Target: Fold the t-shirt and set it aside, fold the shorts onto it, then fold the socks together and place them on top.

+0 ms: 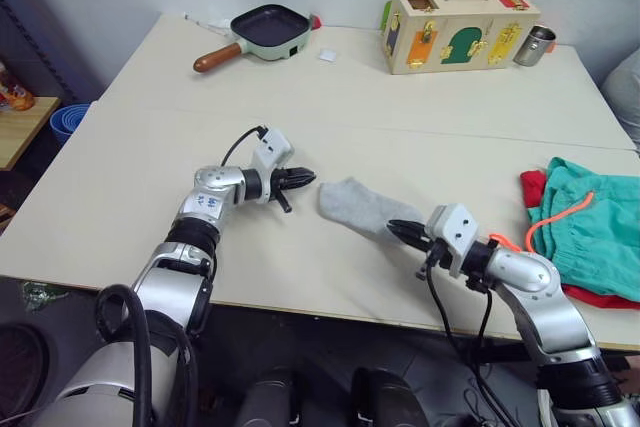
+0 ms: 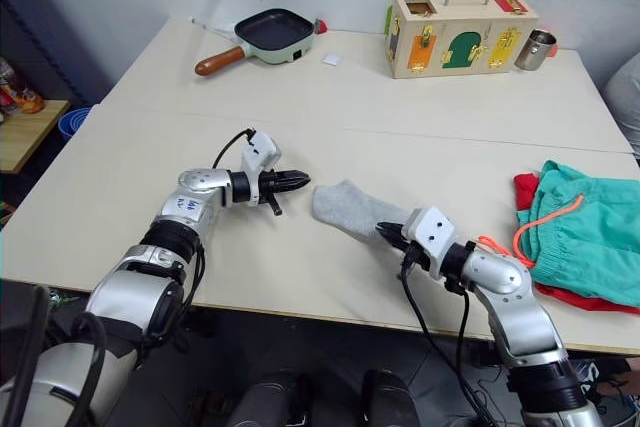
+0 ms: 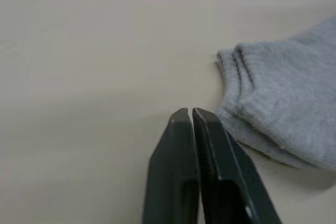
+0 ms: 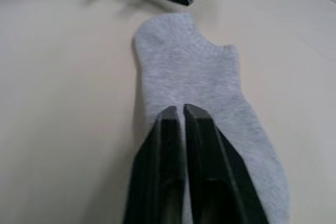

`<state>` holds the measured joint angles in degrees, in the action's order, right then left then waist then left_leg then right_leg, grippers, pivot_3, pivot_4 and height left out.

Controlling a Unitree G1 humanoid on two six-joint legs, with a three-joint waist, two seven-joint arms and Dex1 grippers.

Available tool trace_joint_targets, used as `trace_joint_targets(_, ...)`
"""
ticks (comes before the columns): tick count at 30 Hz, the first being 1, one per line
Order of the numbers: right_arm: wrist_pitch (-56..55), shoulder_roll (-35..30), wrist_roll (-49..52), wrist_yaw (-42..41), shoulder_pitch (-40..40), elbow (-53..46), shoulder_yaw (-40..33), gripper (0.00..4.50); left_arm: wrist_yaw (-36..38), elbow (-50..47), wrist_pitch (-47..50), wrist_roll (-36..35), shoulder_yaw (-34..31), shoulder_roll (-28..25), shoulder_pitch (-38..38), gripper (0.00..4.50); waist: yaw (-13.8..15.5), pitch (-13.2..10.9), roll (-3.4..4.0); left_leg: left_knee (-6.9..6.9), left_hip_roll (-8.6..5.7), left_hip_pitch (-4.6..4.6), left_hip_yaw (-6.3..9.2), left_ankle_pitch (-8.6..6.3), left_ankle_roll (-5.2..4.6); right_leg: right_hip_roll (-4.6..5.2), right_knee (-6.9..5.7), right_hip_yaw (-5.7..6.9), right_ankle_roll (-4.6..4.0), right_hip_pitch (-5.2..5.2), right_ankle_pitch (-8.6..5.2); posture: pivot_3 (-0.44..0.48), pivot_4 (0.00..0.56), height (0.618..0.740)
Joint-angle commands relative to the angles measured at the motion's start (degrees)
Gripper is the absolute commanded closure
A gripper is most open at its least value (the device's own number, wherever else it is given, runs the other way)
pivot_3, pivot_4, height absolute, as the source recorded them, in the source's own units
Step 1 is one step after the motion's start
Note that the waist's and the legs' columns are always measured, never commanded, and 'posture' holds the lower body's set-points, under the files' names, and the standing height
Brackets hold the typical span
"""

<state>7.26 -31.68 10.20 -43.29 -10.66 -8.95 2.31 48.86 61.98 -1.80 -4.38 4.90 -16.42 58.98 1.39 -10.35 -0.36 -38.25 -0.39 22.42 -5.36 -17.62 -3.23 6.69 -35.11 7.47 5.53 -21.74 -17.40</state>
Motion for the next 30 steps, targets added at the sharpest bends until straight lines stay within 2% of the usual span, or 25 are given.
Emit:
trace_joint_targets(1,-0.8,0.0,-1.0,1.3,-0.1,-0.9,-0.4,4.50,-1.3,1.7,-2.3,1.2,-0.8,0.5,2.7,4.45,0.0,0.0,-0.01,-0.02,0.02,0.00,0.00,0.00,0.00,0.00,0.00,-0.03,0.00,0.00,0.00,0.000,0.150,0.740)
trace_joint_targets(6,-0.4,-0.4,-4.3,3.7,-0.9,2.1,0.0,4.50,-1.0,3.9,-2.7,2.4,-0.5,1.2,3.2,4.45,-0.1,0.0,-0.01,-0.04,0.05,-0.03,-0.02,0.01,0.01,0.02,-0.05,-0.08,0.00,0.00,0.00,0.000,0.150,0.740)
trace_joint_targets(12,-1.3,-1.4,-6.6,2.2,-1.2,4.8,1.5,4.50,-0.3,5.0,-3.5,2.6,-1.1,3.0,3.9,4.45,-0.1,0.0,-0.01,-0.05,0.05,-0.02,-0.02,0.01,0.01,0.01,-0.07,-0.09,0.00,0.00,0.00,0.000,0.150,0.740)
trace_joint_targets(17,-3.1,-2.5,-7.3,1.1,-3.2,7.8,1.2,4.50,7.0,3.0,-2.2,3.3,0.6,2.9,1.5,4.45,-0.2,0.0,-0.01,-0.09,0.05,-0.04,-0.03,0.02,0.02,-0.02,-0.12,-0.06,0.00,0.00,0.00,0.000,0.150,0.740)
trace_joint_targets(21,-4.6,-4.2,-7.0,-1.2,-4.7,10.2,0.8,4.50,14.2,-4.2,2.5,2.7,2.3,0.9,-3.5,4.45,-0.3,0.0,-0.01,-0.10,0.05,-0.06,-0.06,0.01,0.02,-0.03,-0.16,-0.08,0.00,0.00,0.00,0.000,0.150,0.740)
trace_joint_targets(24,-5.4,-5.4,-6.3,-3.5,-5.9,12.1,0.7,4.50,17.1,-15.0,7.8,1.6,3.1,-1.2,-9.9,4.45,-0.6,0.0,0.01,-0.10,0.07,-0.10,-0.04,0.01,0.03,0.00,-0.17,-0.24,0.00,0.04,0.00,0.000,0.150,0.740)
trace_joint_targets(27,-6.5,-6.3,-5.1,-6.4,-6.9,13.8,0.6,4.50,16.9,-27.1,13.7,0.1,3.2,-3.1,-16.3,4.45,-1.0,0.0,0.01,-0.10,0.11,-0.17,0.00,0.00,0.05,0.09,-0.17,-0.57,-0.01,0.12,0.00,0.000,0.150,0.740)
trace_joint_targets(30,-7.2,-6.8,-4.3,-8.5,-7.4,14.9,0.8,4.50,14.7,-34.9,17.0,-0.8,2.7,-3.9,-20.0,4.45,-1.2,0.0,0.01,-0.11,0.13,-0.22,0.03,0.00,0.05,0.15,-0.18,-0.60,-0.01,0.16,0.00,0.000,0.150,0.740)
